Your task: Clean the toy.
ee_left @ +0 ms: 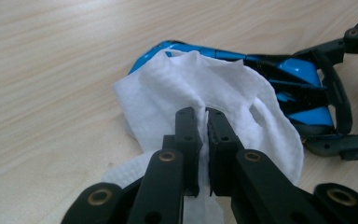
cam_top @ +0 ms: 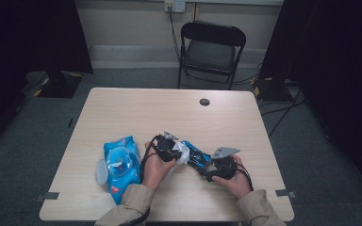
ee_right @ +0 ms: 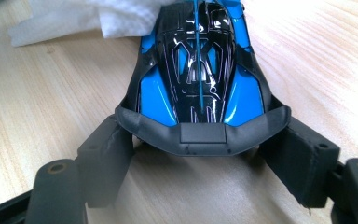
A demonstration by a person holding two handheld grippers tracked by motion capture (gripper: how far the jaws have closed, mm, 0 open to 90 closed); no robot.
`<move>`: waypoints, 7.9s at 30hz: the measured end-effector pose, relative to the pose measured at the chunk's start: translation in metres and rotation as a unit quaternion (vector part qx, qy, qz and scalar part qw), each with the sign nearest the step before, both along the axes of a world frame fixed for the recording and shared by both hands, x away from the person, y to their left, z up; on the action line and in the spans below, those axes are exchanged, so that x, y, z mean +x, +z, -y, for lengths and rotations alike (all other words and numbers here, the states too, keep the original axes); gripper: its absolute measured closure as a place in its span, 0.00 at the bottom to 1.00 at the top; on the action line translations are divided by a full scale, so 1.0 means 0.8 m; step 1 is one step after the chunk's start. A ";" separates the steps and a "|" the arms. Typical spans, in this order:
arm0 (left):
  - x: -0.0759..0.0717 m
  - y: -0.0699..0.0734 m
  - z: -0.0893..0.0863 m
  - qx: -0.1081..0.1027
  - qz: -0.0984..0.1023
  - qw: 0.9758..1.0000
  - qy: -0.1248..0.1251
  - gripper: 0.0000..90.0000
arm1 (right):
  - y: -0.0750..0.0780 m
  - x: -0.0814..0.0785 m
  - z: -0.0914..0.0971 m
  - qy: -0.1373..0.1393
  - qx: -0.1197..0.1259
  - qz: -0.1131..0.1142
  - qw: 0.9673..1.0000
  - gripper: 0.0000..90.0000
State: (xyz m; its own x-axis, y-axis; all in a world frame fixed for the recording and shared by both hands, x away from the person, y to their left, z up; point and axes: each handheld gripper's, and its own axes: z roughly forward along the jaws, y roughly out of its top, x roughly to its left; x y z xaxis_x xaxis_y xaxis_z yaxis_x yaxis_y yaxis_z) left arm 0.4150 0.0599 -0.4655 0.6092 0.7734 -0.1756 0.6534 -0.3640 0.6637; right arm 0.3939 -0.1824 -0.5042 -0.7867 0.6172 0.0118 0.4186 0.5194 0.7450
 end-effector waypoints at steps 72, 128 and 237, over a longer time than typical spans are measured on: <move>-0.061 -0.025 0.061 -0.020 -0.018 0.995 -0.094 0.94 | 0.034 0.015 -0.007 0.023 0.004 0.001 1.000 0.66; -0.048 -0.024 0.044 -0.007 -0.023 1.000 -0.016 0.94 | 0.030 0.013 -0.006 0.021 0.015 0.012 1.000 0.66; -0.096 -0.008 0.116 -0.062 -0.029 0.989 -0.130 0.93 | 0.059 0.011 0.046 -0.026 0.049 0.025 0.998 0.58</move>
